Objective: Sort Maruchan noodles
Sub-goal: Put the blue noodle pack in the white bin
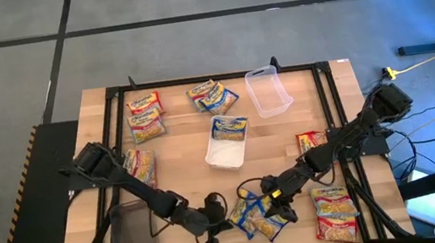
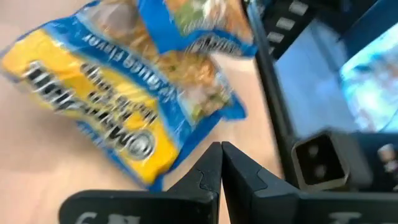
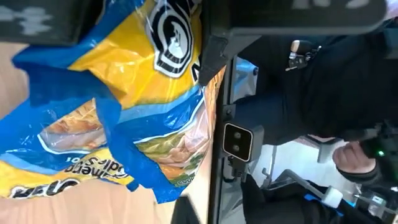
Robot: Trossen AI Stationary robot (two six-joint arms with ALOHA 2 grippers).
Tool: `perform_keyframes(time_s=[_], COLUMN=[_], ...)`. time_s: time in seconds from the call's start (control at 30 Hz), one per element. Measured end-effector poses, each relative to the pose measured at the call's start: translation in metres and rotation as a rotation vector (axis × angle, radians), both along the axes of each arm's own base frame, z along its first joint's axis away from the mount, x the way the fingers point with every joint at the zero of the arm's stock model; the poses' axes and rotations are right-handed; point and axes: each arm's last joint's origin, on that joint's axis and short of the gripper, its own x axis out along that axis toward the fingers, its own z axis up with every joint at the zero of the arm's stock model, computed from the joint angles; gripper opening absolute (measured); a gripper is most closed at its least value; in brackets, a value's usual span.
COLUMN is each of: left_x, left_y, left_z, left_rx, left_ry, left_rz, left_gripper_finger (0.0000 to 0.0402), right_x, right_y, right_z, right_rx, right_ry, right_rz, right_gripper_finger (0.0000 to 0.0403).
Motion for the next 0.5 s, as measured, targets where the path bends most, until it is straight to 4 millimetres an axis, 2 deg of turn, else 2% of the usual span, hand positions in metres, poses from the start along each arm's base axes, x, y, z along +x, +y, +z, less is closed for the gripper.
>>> perform_keyframes(time_s=[0.1, 0.2, 0.4, 0.5], left_x=[0.002, 0.012, 0.021, 0.021], left_y=[0.002, 0.003, 0.008, 0.01], left_z=[0.003, 0.001, -0.039, -0.045], left_rx=[0.04, 0.035, 0.052, 0.065], left_ry=[-0.051, -0.154, -0.097, -0.054], left_rz=[0.059, 0.081, 0.083, 0.072], left_gripper_finger=[0.0004, 0.0004, 0.0004, 0.0004], right_x=[0.0, 0.002, 0.002, 0.002], right_y=[-0.001, -0.001, -0.001, -0.001], right_z=[-0.001, -0.004, -0.003, -0.003], right_rx=[-0.014, -0.032, -0.044, -0.039], right_ry=[0.003, -0.003, -0.026, -0.023], right_rz=[-0.011, -0.027, -0.034, -0.027], right_gripper_finger=[0.0084, 0.0088, 0.0089, 0.0089])
